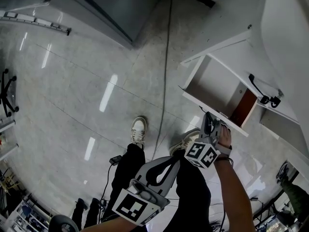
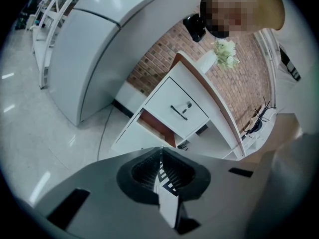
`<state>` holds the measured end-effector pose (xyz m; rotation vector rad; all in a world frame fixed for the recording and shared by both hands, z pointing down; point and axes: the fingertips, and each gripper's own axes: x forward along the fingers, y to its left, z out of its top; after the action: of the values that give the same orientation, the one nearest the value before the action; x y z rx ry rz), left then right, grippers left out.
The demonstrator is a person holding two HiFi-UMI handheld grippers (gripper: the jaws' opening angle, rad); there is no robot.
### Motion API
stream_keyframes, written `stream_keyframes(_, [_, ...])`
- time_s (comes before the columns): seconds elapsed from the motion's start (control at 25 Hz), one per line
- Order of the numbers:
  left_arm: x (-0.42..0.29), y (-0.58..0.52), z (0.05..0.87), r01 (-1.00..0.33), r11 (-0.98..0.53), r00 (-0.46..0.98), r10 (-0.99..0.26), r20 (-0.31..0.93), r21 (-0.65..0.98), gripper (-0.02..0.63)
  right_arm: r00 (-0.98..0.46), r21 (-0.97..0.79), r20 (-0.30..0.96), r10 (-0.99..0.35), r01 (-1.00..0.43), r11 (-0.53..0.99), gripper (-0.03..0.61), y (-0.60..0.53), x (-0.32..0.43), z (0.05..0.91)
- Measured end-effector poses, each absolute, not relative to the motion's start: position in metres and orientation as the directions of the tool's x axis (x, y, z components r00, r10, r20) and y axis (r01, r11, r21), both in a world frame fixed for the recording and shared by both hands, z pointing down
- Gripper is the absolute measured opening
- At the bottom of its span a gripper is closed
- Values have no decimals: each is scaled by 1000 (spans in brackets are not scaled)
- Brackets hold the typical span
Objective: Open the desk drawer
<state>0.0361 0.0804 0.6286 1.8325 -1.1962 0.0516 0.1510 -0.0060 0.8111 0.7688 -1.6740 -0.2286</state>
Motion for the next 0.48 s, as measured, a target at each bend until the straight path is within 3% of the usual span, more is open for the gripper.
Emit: stream_keyframes(0.48, [34, 75, 623, -744, -113, 522, -714, 467, 659, 21, -65, 522, 810, -584, -374, 766, 28, 16, 148, 809])
